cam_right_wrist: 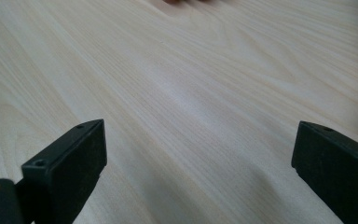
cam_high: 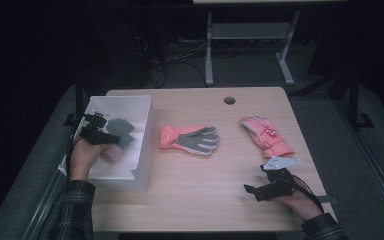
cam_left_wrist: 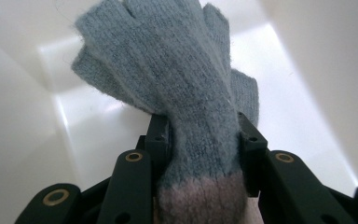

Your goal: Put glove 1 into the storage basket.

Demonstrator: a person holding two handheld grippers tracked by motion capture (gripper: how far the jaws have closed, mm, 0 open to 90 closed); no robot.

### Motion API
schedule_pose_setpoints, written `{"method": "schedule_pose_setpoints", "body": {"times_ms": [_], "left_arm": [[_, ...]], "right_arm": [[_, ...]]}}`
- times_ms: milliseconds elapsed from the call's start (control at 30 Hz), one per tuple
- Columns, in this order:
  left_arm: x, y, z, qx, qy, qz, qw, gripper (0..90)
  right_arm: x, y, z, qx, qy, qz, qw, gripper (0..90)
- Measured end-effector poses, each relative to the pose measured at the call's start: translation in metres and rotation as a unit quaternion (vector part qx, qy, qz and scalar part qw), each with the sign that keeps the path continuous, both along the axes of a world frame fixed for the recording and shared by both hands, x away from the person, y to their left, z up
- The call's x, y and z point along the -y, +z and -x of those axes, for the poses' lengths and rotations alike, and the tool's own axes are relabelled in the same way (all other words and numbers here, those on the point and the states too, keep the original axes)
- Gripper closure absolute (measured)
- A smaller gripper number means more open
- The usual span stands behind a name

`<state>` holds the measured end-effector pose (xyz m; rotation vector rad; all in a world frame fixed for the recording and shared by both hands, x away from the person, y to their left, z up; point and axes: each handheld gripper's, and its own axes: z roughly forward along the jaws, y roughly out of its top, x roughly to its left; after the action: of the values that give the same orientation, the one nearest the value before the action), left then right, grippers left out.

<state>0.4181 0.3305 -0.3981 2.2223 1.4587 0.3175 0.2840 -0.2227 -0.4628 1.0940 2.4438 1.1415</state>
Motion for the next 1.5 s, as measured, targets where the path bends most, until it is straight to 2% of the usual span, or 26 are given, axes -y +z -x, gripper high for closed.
{"method": "schedule_pose_setpoints", "body": {"times_ms": [100, 133, 200, 300, 367, 467, 533, 600, 700, 833, 933, 1000, 1200, 1500], "left_arm": [[0.000, -0.009, -0.001, -0.008, 0.003, -0.001, 1.0000, 64.1], [0.001, -0.012, -0.002, -0.017, 0.001, -0.007, 0.9998, 63.9], [0.002, -0.016, -0.003, -0.020, -0.002, -0.020, 0.9996, 63.3], [0.000, -0.019, -0.004, -0.022, 0.000, -0.006, 0.9997, 62.2], [0.001, -0.020, -0.004, -0.021, -0.001, -0.009, 0.9997, 60.0], [0.003, -0.022, -0.005, -0.025, 0.003, -0.005, 0.9997, 51.1], [0.006, -0.024, -0.005, -0.027, 0.004, -0.009, 0.9996, 40.6], [0.008, -0.025, -0.005, -0.022, 0.007, -0.019, 0.9996, 31.7], [0.010, -0.025, -0.005, -0.023, 0.020, -0.015, 0.9994, 21.3], [0.012, -0.017, -0.003, -0.004, 0.030, -0.013, 0.9995, 15.0], [0.012, -0.005, 0.000, 0.015, 0.028, -0.005, 0.9995, 14.7], [0.012, 0.004, 0.003, 0.020, 0.027, 0.005, 0.9994, 14.7], [0.017, 0.029, 0.011, 0.047, 0.001, 0.027, 0.9985, 14.7], [0.032, 0.048, 0.018, 0.074, -0.029, 0.037, 0.9962, 14.5]], "right_arm": [[0.000, 0.000, 0.000, 0.000, 0.000, 0.001, 1.0000, 2.8], [0.000, 0.000, 0.000, 0.000, 0.001, 0.000, 1.0000, 2.8], [0.000, 0.000, 0.000, 0.000, 0.001, 0.001, 1.0000, 2.8], [0.000, 0.000, 0.000, -0.001, 0.001, 0.000, 1.0000, 2.8], [0.000, 0.000, 0.000, -0.001, 0.001, 0.001, 1.0000, 2.8], [0.000, 0.000, 0.000, -0.001, 0.001, 0.001, 1.0000, 2.8], [0.000, 0.000, 0.000, 0.000, 0.002, 0.001, 1.0000, 2.8], [0.000, 0.000, 0.000, 0.000, 0.002, 0.000, 1.0000, 2.8], [0.000, 0.000, 0.000, -0.001, 0.004, -0.002, 1.0000, 2.8], [0.000, 0.000, 0.001, 0.000, 0.004, 0.000, 1.0000, 2.8], [0.000, 0.000, 0.001, -0.001, 0.004, 0.001, 1.0000, 2.8], [0.000, 0.000, 0.000, 0.000, 0.004, 0.000, 1.0000, 2.8], [-0.001, 0.000, 0.001, -0.002, 0.005, 0.001, 1.0000, 2.8], [-0.002, -0.001, 0.001, -0.003, 0.004, 0.000, 1.0000, 2.8]]}}
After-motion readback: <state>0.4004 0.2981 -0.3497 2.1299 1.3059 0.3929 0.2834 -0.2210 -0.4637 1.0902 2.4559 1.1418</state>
